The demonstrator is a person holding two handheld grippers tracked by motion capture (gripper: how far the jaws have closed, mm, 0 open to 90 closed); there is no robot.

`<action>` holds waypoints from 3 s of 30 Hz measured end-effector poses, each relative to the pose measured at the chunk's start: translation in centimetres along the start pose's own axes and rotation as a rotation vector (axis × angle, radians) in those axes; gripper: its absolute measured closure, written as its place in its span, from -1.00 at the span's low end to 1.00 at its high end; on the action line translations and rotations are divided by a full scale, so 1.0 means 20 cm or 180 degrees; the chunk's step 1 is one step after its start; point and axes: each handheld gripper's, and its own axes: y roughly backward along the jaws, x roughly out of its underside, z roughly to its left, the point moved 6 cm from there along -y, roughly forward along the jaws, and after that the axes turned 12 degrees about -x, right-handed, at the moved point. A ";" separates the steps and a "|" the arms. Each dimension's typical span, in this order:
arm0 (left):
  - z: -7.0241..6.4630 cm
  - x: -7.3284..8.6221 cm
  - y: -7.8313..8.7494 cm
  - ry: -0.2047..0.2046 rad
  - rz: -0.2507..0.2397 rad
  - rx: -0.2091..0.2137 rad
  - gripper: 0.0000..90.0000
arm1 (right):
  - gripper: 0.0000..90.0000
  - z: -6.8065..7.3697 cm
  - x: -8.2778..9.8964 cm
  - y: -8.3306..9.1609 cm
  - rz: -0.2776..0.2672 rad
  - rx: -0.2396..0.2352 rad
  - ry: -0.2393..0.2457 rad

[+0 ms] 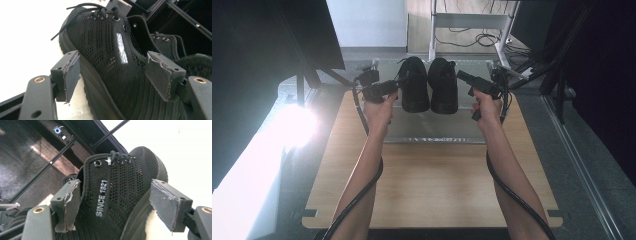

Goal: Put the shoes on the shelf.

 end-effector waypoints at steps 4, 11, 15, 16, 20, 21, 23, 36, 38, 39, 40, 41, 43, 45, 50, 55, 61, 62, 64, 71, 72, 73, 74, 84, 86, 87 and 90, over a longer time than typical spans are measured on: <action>0.01 0.04 0.03 -0.0010 -0.0025 0.0095 -0.42 | -0.42 0.00 0.00 0.05 0.0018 -0.0002 0.0057; -0.01 0.13 0.07 -0.0150 -0.0060 0.0180 -0.52 | -0.43 -0.01 0.06 0.12 0.0160 0.0002 0.0171; -0.01 0.20 0.10 -0.0238 -0.0073 0.0189 -0.57 | -0.44 -0.01 0.11 0.15 0.0268 -0.0041 0.0240; -0.02 0.21 0.11 -0.0266 -0.0079 0.0188 -0.58 | -0.44 -0.01 0.13 0.16 0.0310 -0.0057 0.0262; -0.03 0.27 0.13 -0.0444 -0.0097 0.0161 -0.68 | -0.50 0.01 0.18 0.19 0.0449 -0.0066 0.0402; -0.03 0.29 0.14 -0.0531 -0.0098 0.0146 -0.69 | -0.52 0.01 0.20 0.20 0.0475 -0.0069 0.0452; -0.04 0.32 0.15 -0.0638 -0.0098 0.0127 -0.70 | -0.54 0.02 0.23 0.22 0.0526 -0.0062 0.0568; -0.08 0.48 0.19 -0.1217 -0.0026 0.0048 -1.00 | -0.69 0.08 0.39 0.29 0.0836 0.0034 0.1174; -0.08 0.50 0.19 -0.1219 -0.0019 0.0048 -1.00 | -0.69 0.09 0.40 0.29 0.0867 0.0046 0.1207; -0.08 0.51 0.20 -0.1226 -0.0020 0.0061 -1.00 | -0.70 0.08 0.41 0.30 0.0892 0.0065 0.1224; -0.08 0.53 0.20 -0.1231 -0.0013 0.0060 -1.00 | -0.70 0.08 0.42 0.30 0.0912 0.0081 0.1253; -0.08 0.54 0.20 -0.1237 -0.0010 0.0061 -1.00 | -0.70 0.08 0.43 0.30 0.0924 0.0096 0.1254; -0.08 0.55 0.20 -0.1248 0.0012 0.0078 -1.00 | -0.71 0.07 0.45 0.31 0.0969 0.0102 0.1287; -0.08 0.58 0.21 -0.1301 0.0038 0.0072 -1.00 | -0.71 0.07 0.48 0.31 0.1017 0.0097 0.1305; -0.08 0.62 0.22 -0.1397 0.0085 0.0053 -1.00 | -0.77 0.08 0.54 0.33 0.1136 0.0105 0.1410; -0.06 0.65 0.25 -0.1409 0.0092 0.0032 -1.00 | -0.94 0.08 0.59 0.35 0.1240 0.0150 0.1483; -0.05 0.68 0.28 -0.1457 0.0100 0.0019 -1.00 | -1.00 0.08 0.64 0.38 0.1329 0.0184 0.1584; -0.05 0.69 0.29 -0.1466 0.0101 0.0008 -1.00 | -1.00 0.09 0.65 0.38 0.1334 0.0185 0.1588; -0.04 0.70 0.31 -0.1456 0.0097 0.0014 -1.00 | -1.00 0.09 0.67 0.40 0.1368 0.0190 0.1628; -0.01 0.76 0.35 -0.1497 0.0116 -0.0040 -1.00 | -1.00 0.09 0.72 0.45 0.1397 0.0229 0.1686; 0.00 0.77 0.36 -0.1504 0.0118 -0.0045 -1.00 | -1.00 0.09 0.74 0.46 0.1410 0.0218 0.1673; 0.00 0.78 0.36 -0.1515 0.0122 -0.0052 -1.00 | -1.00 0.09 0.75 0.47 0.1415 0.0213 0.1656; 0.01 0.79 0.37 -0.1536 0.0132 -0.0066 -1.00 | -1.00 0.09 0.75 0.47 0.1422 0.0213 0.1661; 0.07 0.89 0.42 -0.1481 0.0200 -0.0039 -1.00 | -1.00 0.07 0.85 0.57 0.1499 0.0237 0.1669; 0.08 0.91 0.43 -0.1494 0.0212 -0.0032 -1.00 | -1.00 0.07 0.86 0.59 0.1477 0.0235 0.1655; 0.09 0.92 0.44 -0.1486 0.0213 -0.0036 -1.00 | -1.00 0.07 0.86 0.60 0.1457 0.0233 0.1658; 0.11 0.94 0.46 -0.1479 0.0209 -0.0041 -1.00 | -1.00 0.08 0.87 0.63 0.1421 0.0236 0.1651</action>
